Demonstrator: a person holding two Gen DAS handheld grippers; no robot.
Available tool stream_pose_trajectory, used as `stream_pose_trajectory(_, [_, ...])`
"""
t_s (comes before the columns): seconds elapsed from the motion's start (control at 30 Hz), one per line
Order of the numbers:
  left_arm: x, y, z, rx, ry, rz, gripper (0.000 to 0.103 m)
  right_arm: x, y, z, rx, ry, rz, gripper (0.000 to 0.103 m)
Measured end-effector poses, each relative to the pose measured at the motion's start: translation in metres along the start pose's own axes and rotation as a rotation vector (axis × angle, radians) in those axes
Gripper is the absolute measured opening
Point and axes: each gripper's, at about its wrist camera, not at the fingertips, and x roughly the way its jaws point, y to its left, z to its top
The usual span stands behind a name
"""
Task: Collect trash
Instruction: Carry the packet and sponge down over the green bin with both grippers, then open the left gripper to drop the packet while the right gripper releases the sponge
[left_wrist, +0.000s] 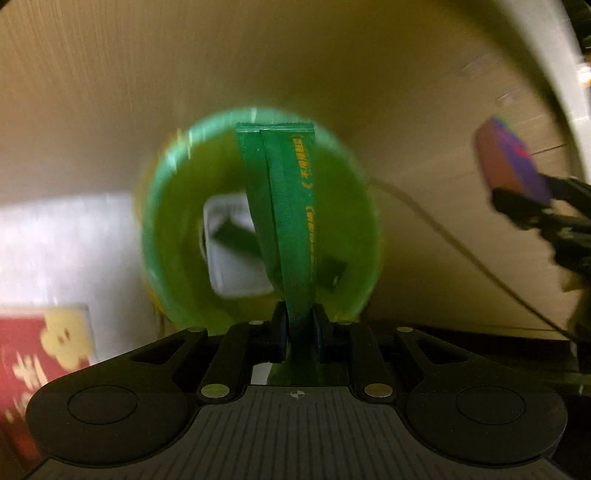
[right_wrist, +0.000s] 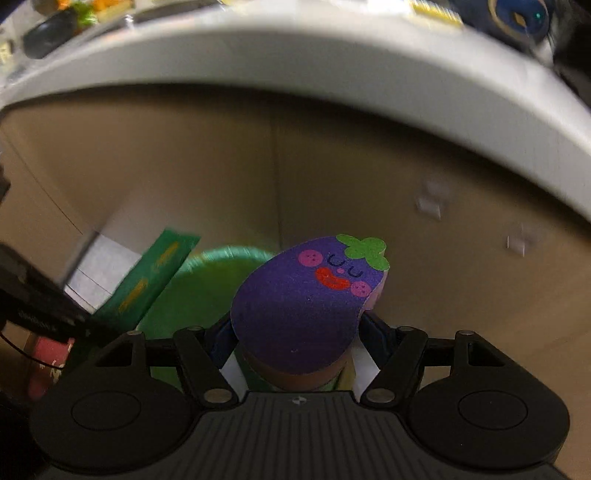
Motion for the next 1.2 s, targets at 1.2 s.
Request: stream_pose_trajectory(1.2, [0.003, 0.082, 0.009, -0.294, -0.222, 0.087, 0.027, 0.177, 0.029, -0.020, 0.100, 0.265, 0.225, 0.072])
